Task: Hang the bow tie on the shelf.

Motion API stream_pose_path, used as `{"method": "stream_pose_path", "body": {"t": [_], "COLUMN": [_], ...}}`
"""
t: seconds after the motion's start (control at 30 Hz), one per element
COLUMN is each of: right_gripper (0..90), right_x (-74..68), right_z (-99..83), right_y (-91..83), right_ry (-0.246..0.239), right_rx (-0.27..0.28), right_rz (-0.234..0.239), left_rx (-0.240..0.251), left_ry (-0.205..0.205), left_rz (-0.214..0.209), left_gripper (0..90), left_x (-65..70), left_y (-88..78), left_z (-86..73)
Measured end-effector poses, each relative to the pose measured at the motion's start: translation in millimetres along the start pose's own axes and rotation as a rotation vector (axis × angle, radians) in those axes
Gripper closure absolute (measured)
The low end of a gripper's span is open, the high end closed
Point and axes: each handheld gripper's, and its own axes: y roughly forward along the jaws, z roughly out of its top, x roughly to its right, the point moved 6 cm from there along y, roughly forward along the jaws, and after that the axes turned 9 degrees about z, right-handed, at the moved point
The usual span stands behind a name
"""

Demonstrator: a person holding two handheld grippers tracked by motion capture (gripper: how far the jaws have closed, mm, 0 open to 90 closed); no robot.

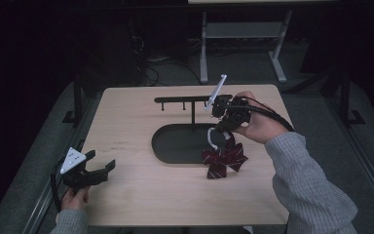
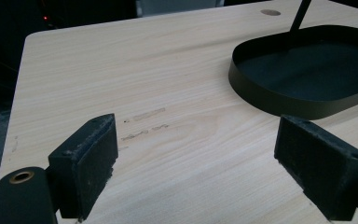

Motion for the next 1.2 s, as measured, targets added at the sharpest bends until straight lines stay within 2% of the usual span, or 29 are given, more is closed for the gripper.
{"method": "stream_pose_path", "body": {"t": [0.37,0.97,1.2], "right_gripper": [87.6,87.5,87.6], "right_x": [7.6,28.3,33.8], "right_z": [11.0,32.6,35.9], "right_y": [-3.0,-4.9,-5.2], "right_ry": [0.001,0.007,0.015], "right_rx": [-0.006,-0.029,-0.029], "right_rz": [0.006,0.001,0.005], "left_rx": [-0.001,0.005,0.004], "left_ry": [0.001,-0.008,-0.008], "left_rz": [0.003,0.007,0.006], "left_gripper": [12.8,12.9,12.9], "left_x": [-2.1,-4.7,-5.1], "left_y": [-1.1,-1.3,-1.1], "left_z": [-0.1,-0.3,-0.7]}}
